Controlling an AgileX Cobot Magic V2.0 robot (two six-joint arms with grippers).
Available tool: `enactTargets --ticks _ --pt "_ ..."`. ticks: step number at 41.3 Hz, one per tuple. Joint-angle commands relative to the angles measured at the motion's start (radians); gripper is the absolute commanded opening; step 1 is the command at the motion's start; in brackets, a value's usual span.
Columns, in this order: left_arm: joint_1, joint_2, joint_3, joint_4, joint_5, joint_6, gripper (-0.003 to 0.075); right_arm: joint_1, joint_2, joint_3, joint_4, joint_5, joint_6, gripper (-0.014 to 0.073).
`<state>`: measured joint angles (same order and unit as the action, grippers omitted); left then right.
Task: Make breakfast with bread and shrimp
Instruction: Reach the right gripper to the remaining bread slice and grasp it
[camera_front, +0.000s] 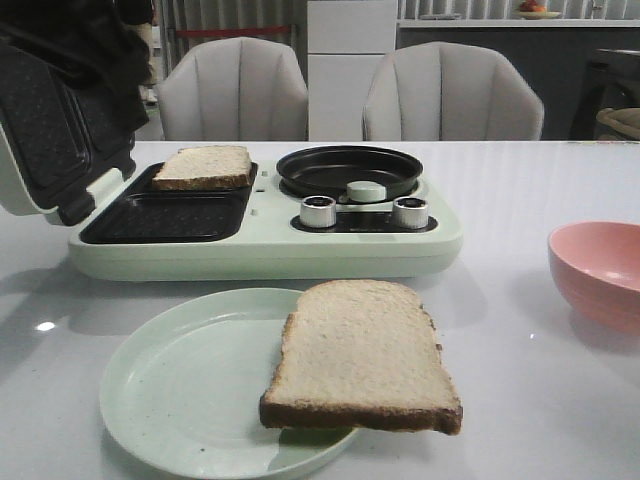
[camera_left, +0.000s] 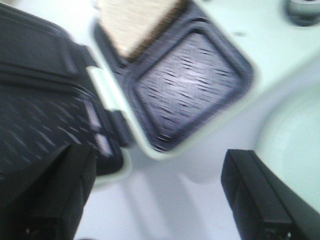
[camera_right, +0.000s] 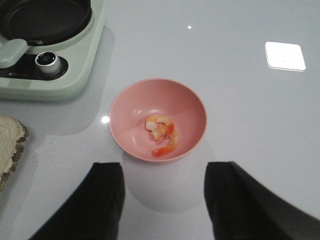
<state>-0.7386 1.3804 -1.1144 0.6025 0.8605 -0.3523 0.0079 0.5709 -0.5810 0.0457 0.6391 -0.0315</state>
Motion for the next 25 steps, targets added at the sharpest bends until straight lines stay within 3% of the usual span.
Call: enactTargets --ticks 1,8,17,25 --pt "-0.014 -0.142 0.002 -0.216 -0.014 0.123 0.0570 -0.007 0.008 -0.027 -0.002 -0.068 -0.005 0.0477" --pt "-0.014 -0.335 0.100 -0.485 -0.045 0.220 0.0570 -0.007 0.008 -0.027 0.001 -0.081 -0.005 0.0477" --pt "-0.014 -0.561 0.273 -0.571 -0.073 0.220 0.0570 -0.007 0.008 -0.027 0.022 -0.088 -0.005 0.0477" --pt "-0.014 -0.689 0.372 -0.576 -0.126 0.220 0.0570 0.000 0.059 -0.027 0.290 -0.015 -0.015 0.0477"
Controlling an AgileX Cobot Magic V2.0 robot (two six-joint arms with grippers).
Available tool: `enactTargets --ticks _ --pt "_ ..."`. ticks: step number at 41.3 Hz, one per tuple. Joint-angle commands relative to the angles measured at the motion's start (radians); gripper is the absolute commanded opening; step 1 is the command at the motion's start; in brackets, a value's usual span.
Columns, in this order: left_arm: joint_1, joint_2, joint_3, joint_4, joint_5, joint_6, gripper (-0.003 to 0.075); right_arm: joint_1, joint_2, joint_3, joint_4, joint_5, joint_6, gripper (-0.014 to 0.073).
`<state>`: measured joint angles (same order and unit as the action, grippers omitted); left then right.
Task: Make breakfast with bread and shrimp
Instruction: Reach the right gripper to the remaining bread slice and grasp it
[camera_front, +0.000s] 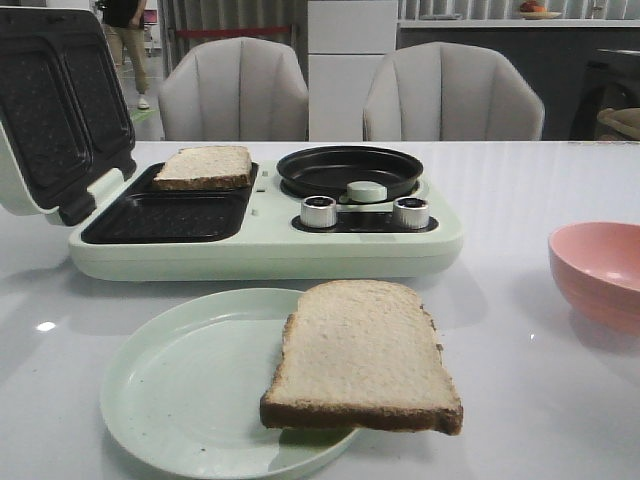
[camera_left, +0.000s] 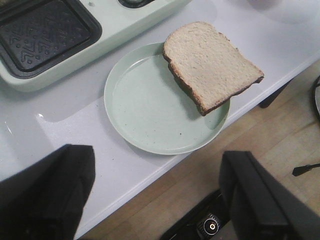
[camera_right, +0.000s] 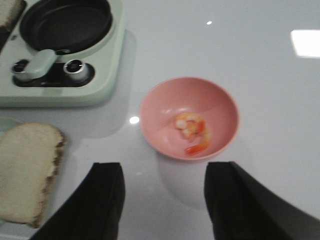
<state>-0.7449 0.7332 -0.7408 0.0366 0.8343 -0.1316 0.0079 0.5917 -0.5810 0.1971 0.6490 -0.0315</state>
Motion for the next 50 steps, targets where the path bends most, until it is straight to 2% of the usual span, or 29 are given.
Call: enactTargets --ticks 1,9,19,28,38,50 --pt "-0.008 -0.048 0.003 -0.010 -0.105 -0.001 0.0570 0.004 0.059 -0.027 0.171 -0.011 -0.030 0.0477" --pt "-0.008 -0.060 0.011 -0.010 -0.148 -0.001 0.0570 0.086 0.261 -0.027 0.440 0.065 -0.202 0.0477" --pt "-0.008 -0.054 0.011 -0.010 -0.179 -0.001 0.0570 0.246 0.553 -0.027 0.668 -0.073 -0.337 0.0477" --pt "-0.008 -0.054 0.011 -0.010 -0.177 -0.001 0.0570 0.285 0.797 -0.094 0.826 -0.078 -0.481 0.0477" --pt "-0.008 -0.054 0.011 -0.010 -0.177 -0.001 0.0570 0.285 0.984 -0.176 0.856 -0.076 -0.529 0.0477" --pt "-0.008 -0.054 0.011 -0.010 -0.177 -0.001 0.0570 0.285 1.083 -0.259 0.856 -0.048 -0.541 0.0456"
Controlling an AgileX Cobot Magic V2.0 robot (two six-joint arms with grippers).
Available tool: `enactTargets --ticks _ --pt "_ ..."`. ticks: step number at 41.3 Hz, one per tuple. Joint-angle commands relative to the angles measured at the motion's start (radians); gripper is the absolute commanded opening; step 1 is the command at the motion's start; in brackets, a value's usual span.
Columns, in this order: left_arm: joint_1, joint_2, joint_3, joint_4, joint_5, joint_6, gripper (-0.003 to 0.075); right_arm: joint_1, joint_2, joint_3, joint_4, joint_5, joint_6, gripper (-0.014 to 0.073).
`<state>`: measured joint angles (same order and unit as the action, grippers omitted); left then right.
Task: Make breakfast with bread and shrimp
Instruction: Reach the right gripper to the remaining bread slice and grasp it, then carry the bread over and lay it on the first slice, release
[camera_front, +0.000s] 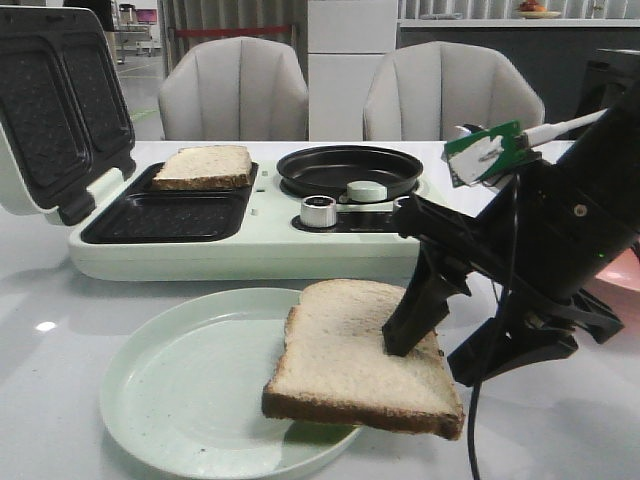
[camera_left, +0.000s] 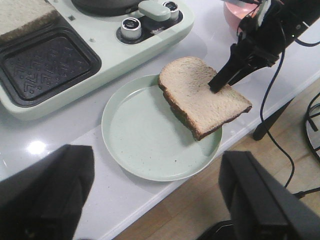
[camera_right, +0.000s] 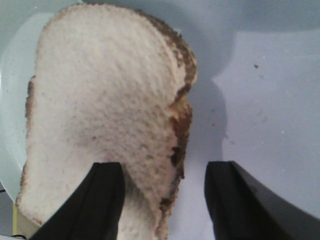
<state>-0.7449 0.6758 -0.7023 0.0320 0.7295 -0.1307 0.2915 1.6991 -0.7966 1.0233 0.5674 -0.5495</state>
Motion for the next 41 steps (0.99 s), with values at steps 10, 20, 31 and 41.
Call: enactTargets --ticks 10,20,31,41 --pt "-0.008 0.004 -0.028 -0.006 -0.072 -0.002 0.0570 0.001 -0.015 -0.050 0.030 0.043 -0.029 0.0272" --pt "-0.008 0.004 -0.028 -0.006 -0.072 -0.002 0.0570 0.001 -0.007 -0.050 0.030 0.051 -0.029 0.0102" --pt "-0.008 0.004 -0.028 -0.006 -0.072 -0.002 0.0570 0.001 -0.020 -0.050 0.030 0.064 -0.031 0.0007" --pt "-0.008 0.004 -0.028 -0.006 -0.072 -0.002 0.0570 0.001 -0.170 -0.050 0.030 0.103 -0.031 0.0007"
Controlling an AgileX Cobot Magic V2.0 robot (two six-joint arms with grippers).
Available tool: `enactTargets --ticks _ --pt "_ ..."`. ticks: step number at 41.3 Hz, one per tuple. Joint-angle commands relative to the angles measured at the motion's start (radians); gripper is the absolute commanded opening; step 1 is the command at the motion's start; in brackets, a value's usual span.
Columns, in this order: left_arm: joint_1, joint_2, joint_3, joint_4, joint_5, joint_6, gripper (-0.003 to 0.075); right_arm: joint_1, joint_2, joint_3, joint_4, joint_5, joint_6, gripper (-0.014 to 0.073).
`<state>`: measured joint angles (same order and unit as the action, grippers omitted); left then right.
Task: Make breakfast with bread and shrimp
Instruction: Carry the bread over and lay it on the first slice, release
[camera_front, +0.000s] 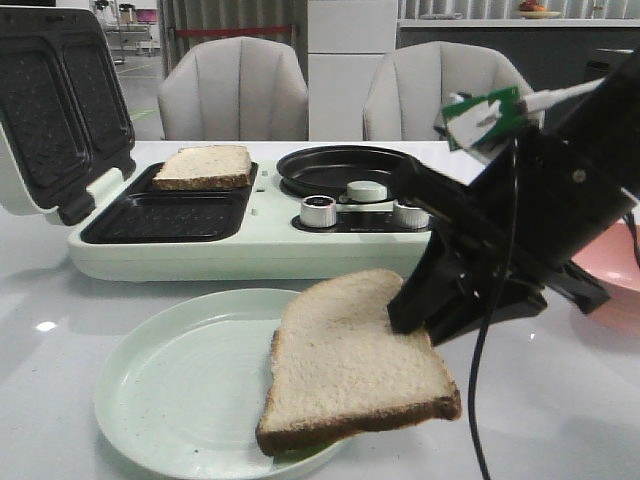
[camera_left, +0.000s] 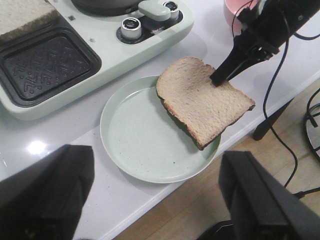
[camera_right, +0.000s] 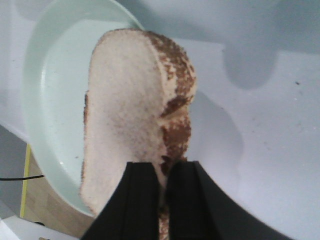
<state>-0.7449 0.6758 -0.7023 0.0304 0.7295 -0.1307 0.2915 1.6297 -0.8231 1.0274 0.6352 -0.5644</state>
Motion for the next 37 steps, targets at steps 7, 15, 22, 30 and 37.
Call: enactTargets --ticks 7,15,22,30,37 --pt "-0.008 0.004 -0.028 -0.002 -0.072 -0.002 0.0570 0.001 -0.231 -0.023 0.050 0.035 -0.016 0.0007" --pt "-0.008 0.004 -0.028 -0.002 -0.072 -0.002 0.0570 0.001 -0.255 -0.088 0.152 0.027 -0.023 0.0007" --pt "-0.008 0.004 -0.028 -0.002 -0.072 -0.002 0.0570 0.011 -0.175 -0.227 0.275 0.026 -0.106 0.0007" --pt "-0.008 0.004 -0.028 -0.002 -0.072 -0.002 0.0570 0.067 0.012 -0.467 0.339 0.034 -0.135 0.0007" --pt "-0.008 0.004 -0.028 0.014 -0.072 -0.002 0.0570 0.091 0.209 -0.681 0.343 0.053 -0.135 0.0007"
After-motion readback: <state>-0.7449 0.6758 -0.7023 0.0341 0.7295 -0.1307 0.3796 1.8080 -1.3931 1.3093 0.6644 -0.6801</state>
